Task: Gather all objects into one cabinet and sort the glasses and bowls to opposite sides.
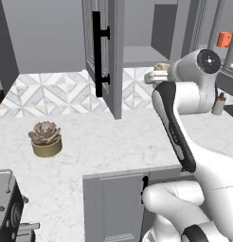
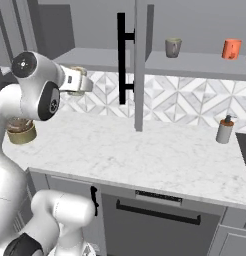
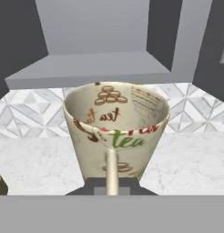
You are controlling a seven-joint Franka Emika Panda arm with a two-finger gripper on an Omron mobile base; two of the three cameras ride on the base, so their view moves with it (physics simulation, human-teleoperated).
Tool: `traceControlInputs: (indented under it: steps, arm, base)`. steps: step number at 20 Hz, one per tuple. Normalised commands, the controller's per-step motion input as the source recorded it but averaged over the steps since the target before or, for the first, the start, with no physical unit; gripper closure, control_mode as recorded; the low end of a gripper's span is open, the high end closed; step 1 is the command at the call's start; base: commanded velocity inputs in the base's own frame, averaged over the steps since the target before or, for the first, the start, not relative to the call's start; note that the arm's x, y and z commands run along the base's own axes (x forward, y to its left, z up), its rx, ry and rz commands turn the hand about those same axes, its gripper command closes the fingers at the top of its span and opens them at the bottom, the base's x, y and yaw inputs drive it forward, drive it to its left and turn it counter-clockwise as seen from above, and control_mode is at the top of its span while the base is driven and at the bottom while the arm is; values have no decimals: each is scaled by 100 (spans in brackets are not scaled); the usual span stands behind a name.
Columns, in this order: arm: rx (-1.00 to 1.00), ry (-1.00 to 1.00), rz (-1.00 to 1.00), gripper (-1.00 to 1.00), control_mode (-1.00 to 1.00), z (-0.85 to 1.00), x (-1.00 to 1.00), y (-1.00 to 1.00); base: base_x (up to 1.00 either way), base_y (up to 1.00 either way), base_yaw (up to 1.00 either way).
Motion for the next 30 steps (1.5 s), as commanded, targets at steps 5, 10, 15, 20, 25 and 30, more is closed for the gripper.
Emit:
traceControlInputs:
  steps: [5, 10, 15, 20, 25, 30]
  arm:
    - [0, 14, 0, 100, -100, -43, -57, 0]
    - [0, 1, 0, 100, 100, 0, 0, 0]
    - [0, 0, 0, 100, 100, 0, 0, 0]
    - [0, 0, 0, 100, 100, 0, 0, 0]
    - [0, 0, 0, 100, 100, 0, 0, 0]
    - [0, 0, 0, 100, 100, 0, 0, 0]
  base:
    - [0, 0, 0]
    - [0, 0, 0]
    - [-100, -17, -3]
    - [-100, -14, -4]
    - [-35, -91, -1]
    - [-6, -100, -6]
